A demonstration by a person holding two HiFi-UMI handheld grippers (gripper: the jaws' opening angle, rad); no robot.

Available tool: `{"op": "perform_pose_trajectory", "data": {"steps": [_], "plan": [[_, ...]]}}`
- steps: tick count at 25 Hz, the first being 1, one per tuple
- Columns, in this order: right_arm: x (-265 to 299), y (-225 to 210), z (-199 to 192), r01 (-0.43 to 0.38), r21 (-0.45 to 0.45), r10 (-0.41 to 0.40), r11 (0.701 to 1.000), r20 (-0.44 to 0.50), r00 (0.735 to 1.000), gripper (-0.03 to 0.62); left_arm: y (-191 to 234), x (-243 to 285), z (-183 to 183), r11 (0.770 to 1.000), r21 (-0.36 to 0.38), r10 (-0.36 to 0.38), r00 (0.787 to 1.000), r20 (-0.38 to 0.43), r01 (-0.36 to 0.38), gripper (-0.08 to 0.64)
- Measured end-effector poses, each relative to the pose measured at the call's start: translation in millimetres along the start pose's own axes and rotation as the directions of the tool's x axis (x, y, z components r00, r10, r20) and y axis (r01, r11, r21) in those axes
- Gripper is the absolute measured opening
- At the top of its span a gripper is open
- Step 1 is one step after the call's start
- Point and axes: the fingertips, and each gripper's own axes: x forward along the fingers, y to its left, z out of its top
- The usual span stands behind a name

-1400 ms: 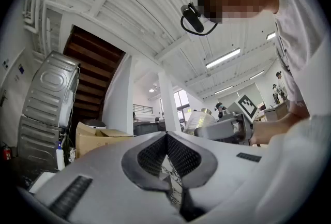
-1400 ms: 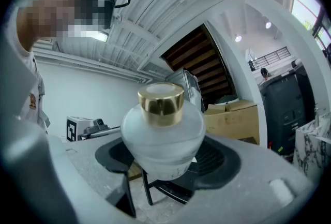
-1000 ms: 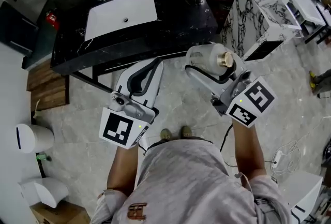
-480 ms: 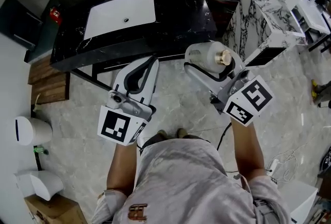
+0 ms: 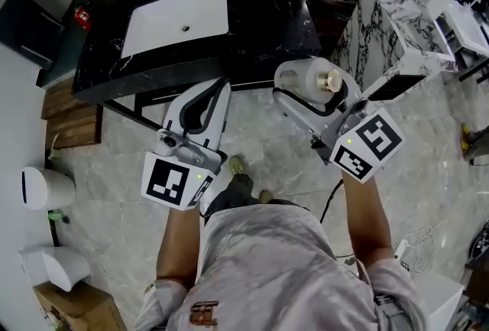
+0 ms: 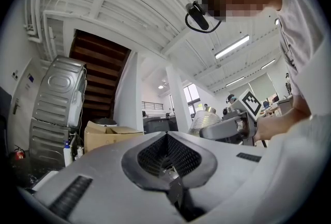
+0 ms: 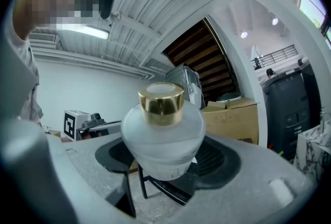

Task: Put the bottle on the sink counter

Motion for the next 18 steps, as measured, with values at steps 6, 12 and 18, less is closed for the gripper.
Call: {"op": "perform_pose_trajectory", "data": {"steps": [6,12,18], "plan": [[19,-19,-4,0.009,-0.009,-0.009,1.0,-0.012,1.0,0.33,23,19,-11,1.0,-0.008,-0.003,1.0,0.006,0.003,0.0],[53,-51,-7,0.037,-0.011,-0.037,0.999,-0.032,0.999,0.331,58,49,-27,1.0,-0.018,-0.019,1.0,0.003,0.019,0.0],[97,-82,-17,0.073,-0.019,-0.075,0.997,-0.071,0.995,0.33,102,76,-48,0.999,-0.036,-0.038,0.999,-0.01,0.038,0.0]]}}
